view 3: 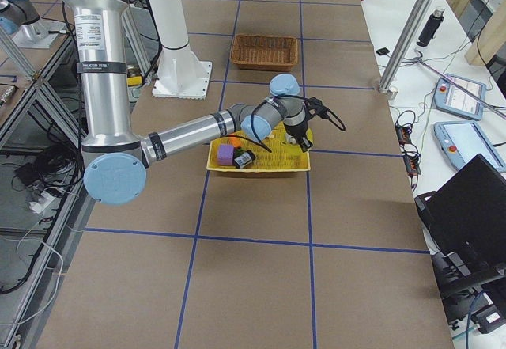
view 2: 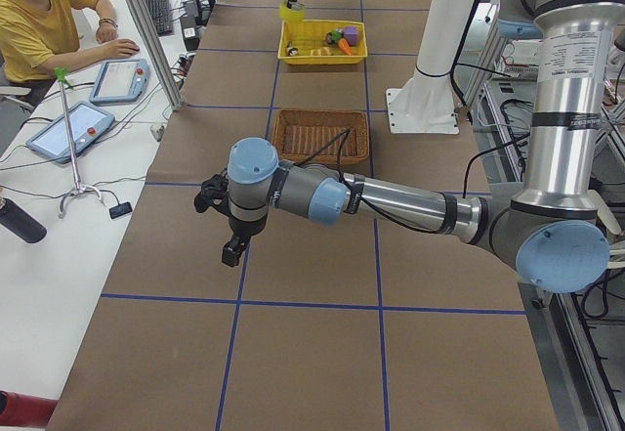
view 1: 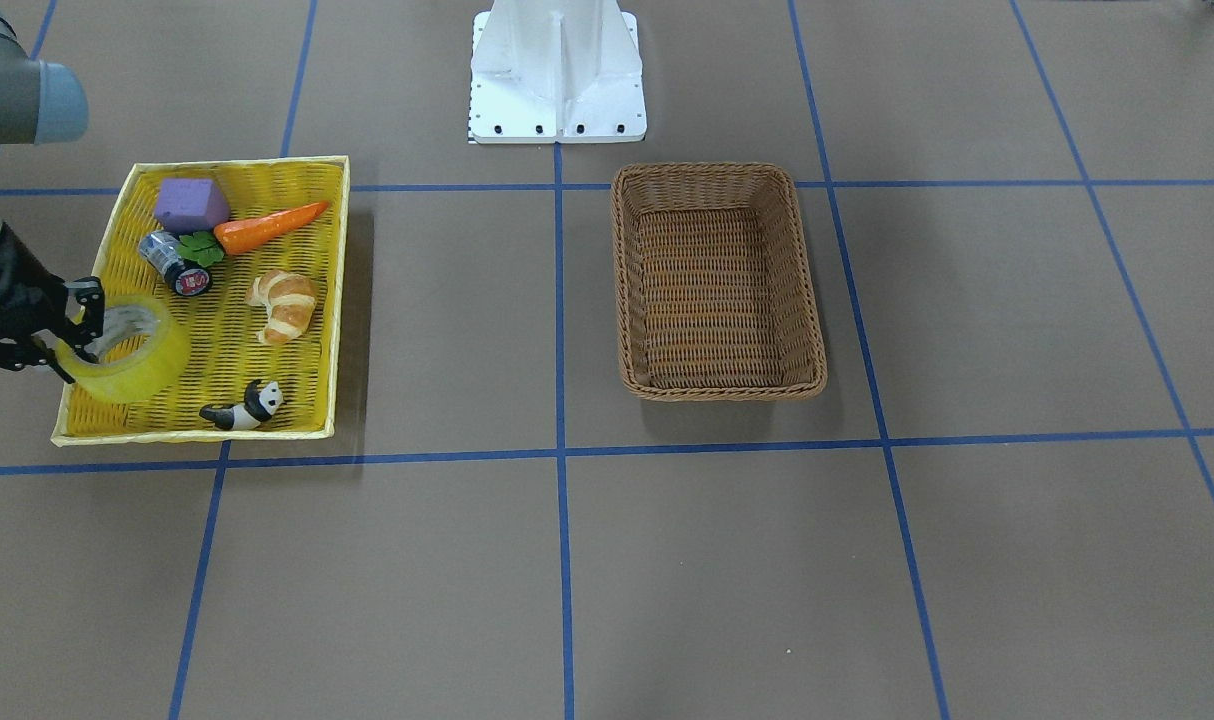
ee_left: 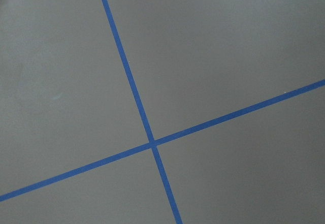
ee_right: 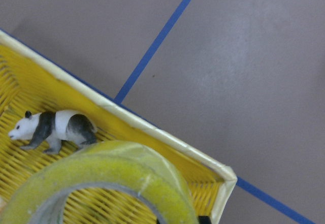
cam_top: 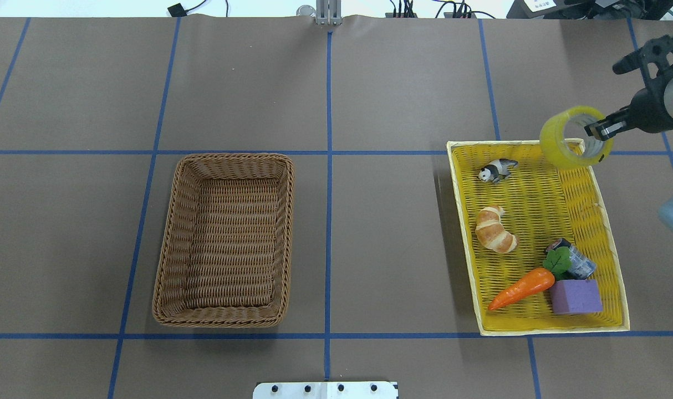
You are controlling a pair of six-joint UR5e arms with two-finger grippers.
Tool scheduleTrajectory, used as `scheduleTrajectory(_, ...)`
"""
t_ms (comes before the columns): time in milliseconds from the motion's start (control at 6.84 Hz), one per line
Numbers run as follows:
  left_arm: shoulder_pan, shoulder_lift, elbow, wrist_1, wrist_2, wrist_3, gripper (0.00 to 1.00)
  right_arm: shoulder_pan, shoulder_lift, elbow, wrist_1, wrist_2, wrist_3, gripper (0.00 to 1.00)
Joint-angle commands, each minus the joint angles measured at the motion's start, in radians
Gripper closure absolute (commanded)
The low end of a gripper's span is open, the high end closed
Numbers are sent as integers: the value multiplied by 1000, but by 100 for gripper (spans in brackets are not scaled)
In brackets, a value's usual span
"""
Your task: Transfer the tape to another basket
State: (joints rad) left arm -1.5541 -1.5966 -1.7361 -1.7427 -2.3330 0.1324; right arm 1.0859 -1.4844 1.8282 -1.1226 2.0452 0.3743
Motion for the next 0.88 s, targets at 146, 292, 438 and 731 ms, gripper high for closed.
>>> scheduleTrajectory(146, 66, -11, 6, -314, -58, -341, 1, -42, 175, -7, 0, -10, 289, 100)
scheduleTrajectory(292, 136, -16, 3, -448, -58, -555, 1, -72, 232, -20, 1, -11, 366, 100)
scheduleTrajectory(438, 178, -38, -2, -559, -60, -730, 1, -105, 272, -23, 3, -31, 388, 100)
scheduleTrajectory(731, 285, -126, -31, -728, -72, -1073, 1, -222, 352, -23, 4, -174, 490, 100)
